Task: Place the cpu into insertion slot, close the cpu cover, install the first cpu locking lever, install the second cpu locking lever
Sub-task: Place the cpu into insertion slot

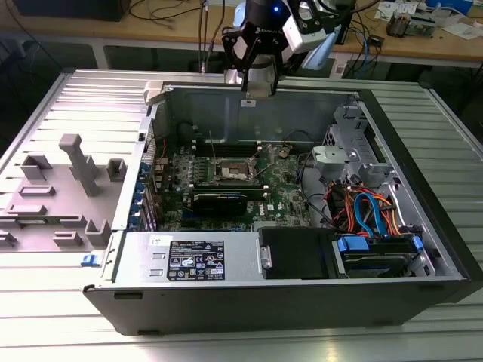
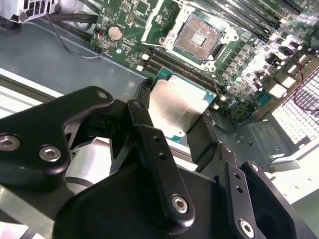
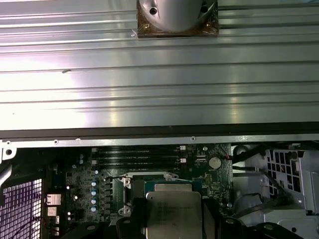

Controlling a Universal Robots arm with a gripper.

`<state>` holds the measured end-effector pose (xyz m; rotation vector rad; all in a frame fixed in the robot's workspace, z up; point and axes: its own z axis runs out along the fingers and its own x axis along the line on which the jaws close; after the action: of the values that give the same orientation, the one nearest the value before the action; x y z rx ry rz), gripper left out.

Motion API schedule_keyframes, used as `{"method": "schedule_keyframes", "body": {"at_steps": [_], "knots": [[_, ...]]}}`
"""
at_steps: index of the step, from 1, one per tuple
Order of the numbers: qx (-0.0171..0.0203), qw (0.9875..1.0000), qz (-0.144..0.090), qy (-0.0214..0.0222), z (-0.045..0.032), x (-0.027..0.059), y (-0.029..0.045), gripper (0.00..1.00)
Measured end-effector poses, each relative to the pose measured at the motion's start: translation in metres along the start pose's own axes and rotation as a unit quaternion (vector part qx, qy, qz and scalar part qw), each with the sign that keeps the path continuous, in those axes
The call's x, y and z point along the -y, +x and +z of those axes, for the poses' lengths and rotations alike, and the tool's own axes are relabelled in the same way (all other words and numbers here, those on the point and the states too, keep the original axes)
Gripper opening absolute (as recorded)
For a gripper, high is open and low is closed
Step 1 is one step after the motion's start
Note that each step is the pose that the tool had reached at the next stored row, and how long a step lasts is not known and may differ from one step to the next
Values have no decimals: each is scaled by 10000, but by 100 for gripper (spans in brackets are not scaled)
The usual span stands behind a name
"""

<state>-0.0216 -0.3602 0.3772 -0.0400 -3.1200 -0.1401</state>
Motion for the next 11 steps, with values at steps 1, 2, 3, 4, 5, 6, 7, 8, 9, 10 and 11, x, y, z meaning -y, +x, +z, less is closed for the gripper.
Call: {"method": "schedule_keyframes", "body": {"at_steps": [1, 2, 3, 4, 5, 6, 7, 8, 9, 10, 11], "knots": [[0, 10000, 0, 0, -1, 9, 0, 54], [0, 10000, 1, 0, -1, 16, 0, 54], [0, 10000, 0, 0, -2, 21, 0, 54], [0, 10000, 0, 0, -2, 25, -1, 54], [0, 10000, 0, 0, -2, 29, 0, 54], [1, 10000, 1, -1, -2, 32, 0, 54], [0, 10000, 1, 0, -2, 32, 0, 54], [0, 10000, 0, 0, -2, 32, -1, 54], [0, 10000, 0, 1, -3, 32, -1, 54], [0, 10000, 0, 0, -3, 33, -1, 54], [0, 10000, 0, 0, -3, 33, -1, 54]]}}
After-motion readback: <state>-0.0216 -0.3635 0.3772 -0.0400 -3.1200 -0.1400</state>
